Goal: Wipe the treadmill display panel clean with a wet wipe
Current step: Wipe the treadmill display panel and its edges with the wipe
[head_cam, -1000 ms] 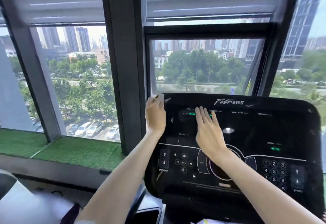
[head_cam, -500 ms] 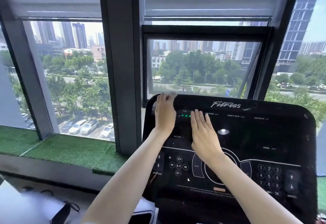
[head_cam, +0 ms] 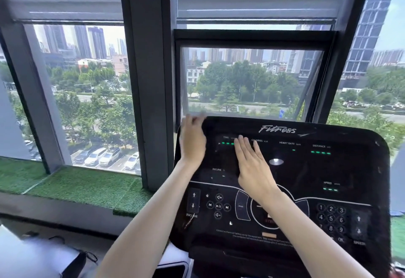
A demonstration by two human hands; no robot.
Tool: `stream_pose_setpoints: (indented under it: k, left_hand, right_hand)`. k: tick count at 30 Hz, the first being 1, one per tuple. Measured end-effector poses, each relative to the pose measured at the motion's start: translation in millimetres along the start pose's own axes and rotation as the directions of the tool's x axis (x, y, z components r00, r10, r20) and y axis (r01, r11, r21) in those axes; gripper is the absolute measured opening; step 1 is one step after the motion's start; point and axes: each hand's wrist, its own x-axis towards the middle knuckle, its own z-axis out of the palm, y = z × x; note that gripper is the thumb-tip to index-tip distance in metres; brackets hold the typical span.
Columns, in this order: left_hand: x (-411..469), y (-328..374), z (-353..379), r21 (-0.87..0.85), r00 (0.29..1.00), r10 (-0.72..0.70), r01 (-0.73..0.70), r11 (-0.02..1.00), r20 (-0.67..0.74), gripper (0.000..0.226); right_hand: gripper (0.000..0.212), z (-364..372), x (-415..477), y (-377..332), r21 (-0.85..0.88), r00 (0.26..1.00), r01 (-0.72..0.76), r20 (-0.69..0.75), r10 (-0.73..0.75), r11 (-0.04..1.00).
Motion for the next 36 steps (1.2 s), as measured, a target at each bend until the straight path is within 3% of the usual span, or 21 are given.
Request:
stream_pose_setpoints:
  k: [2, 3, 4, 6, 8, 9, 11, 13, 14, 17, 19, 20, 22, 24, 25, 27, 29, 30, 32, 34, 36]
  left_hand:
    - [3.8, -5.1, -1.0, -0.099, 0.944, -0.284, 0.271, 0.958, -0.168, 0.036]
    - [3.2, 3.6, 1.6, -0.123, 0.922, -0.338, 0.319, 0.94, -0.188, 0.035]
    - [0.8, 16.7, 6.0, -0.099, 0.94, -0.296, 0.282, 0.954, -0.171, 0.037]
    - [-9.6, 41.9, 17.0, -0.043, 0.999, -0.041, 0.04, 0.998, -0.023, 0.044]
    - [-12.9, 45.7, 19.7, -0.026, 0.972, 0.202, -0.2, 0.979, 0.124, 0.047]
    - [-7.4, 39.0, 17.2, -0.024, 0.961, 0.239, -0.238, 0.971, 0.136, 0.044]
    - [3.1, 20.4, 10.1, -0.076, 0.998, 0.058, -0.057, 0.996, 0.019, 0.034]
    - [4.5, 11.1, 7.1, -0.217, 0.96, -0.231, 0.194, 0.957, -0.158, 0.028]
    - [0.2, 14.4, 8.9, -0.247, 0.943, -0.274, 0.224, 0.943, -0.188, 0.027]
    - [-15.7, 32.7, 16.7, -0.137, 0.998, 0.06, -0.064, 0.988, -0.031, 0.03]
    - [-11.3, 28.6, 14.8, -0.134, 0.974, 0.208, -0.195, 0.971, 0.091, 0.031]
    - [-5.1, 23.7, 11.8, -0.139, 0.982, 0.168, -0.154, 0.978, 0.089, 0.028]
    - [5.3, 18.4, 5.9, -0.203, 0.991, -0.125, 0.113, 0.973, -0.045, 0.023]
    - [6.3, 26.3, 7.5, -0.244, 0.928, -0.349, 0.311, 0.919, -0.13, 0.023]
    - [3.2, 37.7, 11.4, -0.207, 0.945, -0.311, 0.285, 0.936, -0.106, 0.025]
    - [-9.4, 62.4, 21.3, -0.124, 0.998, -0.025, 0.031, 0.992, 0.049, 0.034]
    - [-14.8, 68.4, 27.7, -0.146, 0.956, 0.228, -0.203, 0.968, 0.184, 0.038]
    - [-11.2, 64.9, 27.1, -0.18, 0.948, 0.239, -0.203, 0.962, 0.208, 0.036]
    - [-3.1, 52.9, 22.7, -0.251, 0.992, 0.058, -0.029, 0.968, 0.109, 0.029]
    - [-2.0, 43.7, 25.0, -0.281, 0.964, -0.233, 0.19, 0.941, -0.127, 0.026]
    - [-8.5, 57.1, 33.4, -0.229, 0.942, -0.284, 0.241, 0.943, -0.178, 0.031]
  right_hand:
    - [0.086, 1.5, -0.4, -2.1, 0.009, 1.0, -0.007, 0.014, 0.007, 1.0]
    - [0.087, 2.2, -0.7, -2.7, 0.002, 1.0, -0.004, 0.021, 0.004, 1.0]
    - [0.088, 2.5, -1.0, -2.5, -0.012, 1.0, 0.005, 0.027, -0.005, 1.0]
    - [0.089, 2.2, -1.5, -0.4, -0.038, 0.999, 0.03, 0.033, -0.029, 0.999]
    - [0.088, 1.4, -1.8, 1.8, -0.047, 0.999, 0.042, 0.028, -0.041, 0.998]
    - [0.088, 0.8, -1.7, 2.6, -0.043, 0.999, 0.044, 0.031, -0.043, 0.998]
    - [0.089, 0.1, -1.2, 2.9, -0.025, 0.999, 0.037, 0.033, -0.037, 0.999]
    - [0.088, 2.0, -1.6, 1.5, -0.019, 0.999, 0.038, 0.028, -0.037, 0.999]
    - [0.087, 2.6, -2.3, 0.6, -0.025, 0.998, 0.043, 0.038, -0.042, 0.999]
    - [0.086, 0.8, -2.2, 2.8, -0.052, 0.997, 0.058, 0.048, -0.055, 0.997]
    - [0.087, -4.6, -1.2, 8.6, -0.04, 0.996, 0.063, 0.059, -0.06, 0.997]
    - [0.088, -7.1, -2.0, 12.8, -0.018, 0.996, 0.069, 0.062, -0.068, 0.997]
    - [0.092, -10.2, -6.3, 22.1, 0.037, 0.994, 0.096, 0.046, -0.097, 0.995]
    - [0.096, -11.9, -12.7, 30.6, 0.071, 0.996, 0.082, 0.031, -0.084, 0.994]
    - [0.097, -12.8, -15.4, 34.8, 0.084, 0.998, 0.044, 0.031, -0.047, 0.995]
    - [0.098, -15.7, -18.9, 43.5, 0.097, 0.999, -0.037, 0.021, 0.035, 0.995]
    - [0.096, -17.9, -22.1, 53.0, 0.085, 0.996, -0.085, 0.017, 0.084, 0.993]
    - [0.095, -17.5, -24.1, 58.2, 0.07, 0.995, -0.093, 0.025, 0.092, 0.993]
    - [0.094, -14.7, -28.1, 67.3, 0.034, 0.995, -0.088, 0.046, 0.087, 0.996]
    - [0.095, -9.4, -30.1, 72.1, -0.015, 0.996, -0.071, 0.061, 0.072, 0.997]
    - [0.093, -3.1, -30.7, 72.0, -0.042, 0.998, -0.058, 0.033, 0.059, 0.997]
